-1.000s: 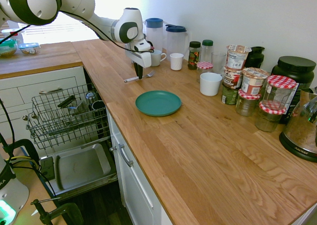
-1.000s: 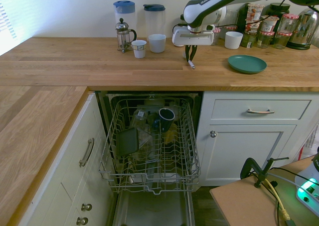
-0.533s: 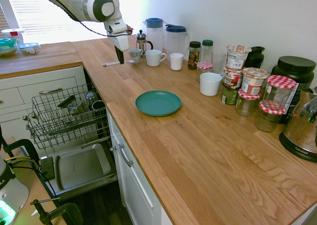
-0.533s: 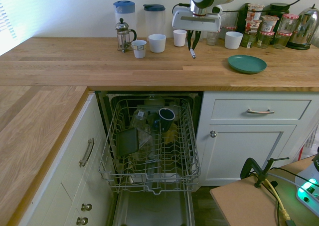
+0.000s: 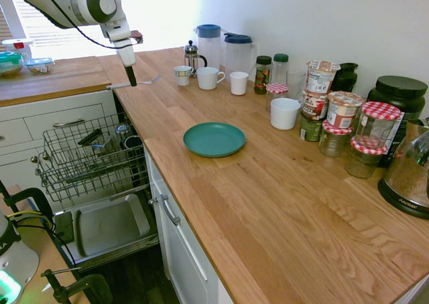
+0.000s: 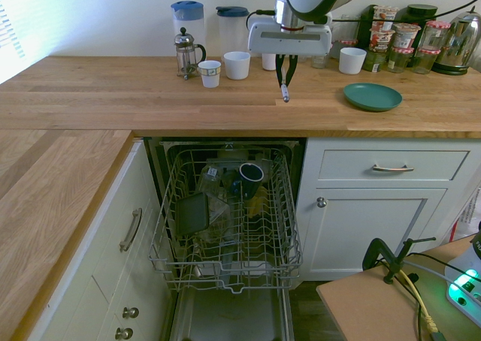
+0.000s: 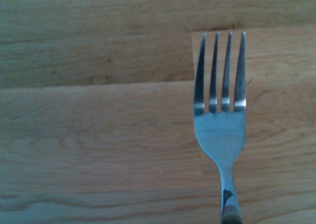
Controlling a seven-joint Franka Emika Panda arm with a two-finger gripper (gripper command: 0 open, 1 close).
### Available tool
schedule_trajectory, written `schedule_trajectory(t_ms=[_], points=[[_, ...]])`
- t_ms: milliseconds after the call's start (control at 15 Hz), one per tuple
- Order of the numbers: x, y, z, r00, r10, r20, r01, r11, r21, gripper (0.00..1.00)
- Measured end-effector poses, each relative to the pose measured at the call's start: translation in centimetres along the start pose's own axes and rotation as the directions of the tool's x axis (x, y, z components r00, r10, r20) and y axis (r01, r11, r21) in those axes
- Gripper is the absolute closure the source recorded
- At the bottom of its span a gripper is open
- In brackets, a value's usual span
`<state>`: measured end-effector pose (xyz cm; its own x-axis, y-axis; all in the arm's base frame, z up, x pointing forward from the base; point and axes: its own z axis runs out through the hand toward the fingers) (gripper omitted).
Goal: Put the fork in the dishwasher
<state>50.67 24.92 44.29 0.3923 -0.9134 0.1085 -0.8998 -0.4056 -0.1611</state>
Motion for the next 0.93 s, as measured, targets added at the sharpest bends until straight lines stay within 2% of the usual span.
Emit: schedule_trajectory(t_ms=[200,600,933], points=[[-2.6,0.7,0.2,1.000,-0.024,-0.008,0.024,1.000,-0.006,1.00],[-4.3,1.1,0.7,0.998,-0.048,-0.030,0.048,0.999,-0.008,1.00],[-12.7,5.3,3.3,0.996,-0.074,-0.054,0.073,0.997,-0.018,1.00]])
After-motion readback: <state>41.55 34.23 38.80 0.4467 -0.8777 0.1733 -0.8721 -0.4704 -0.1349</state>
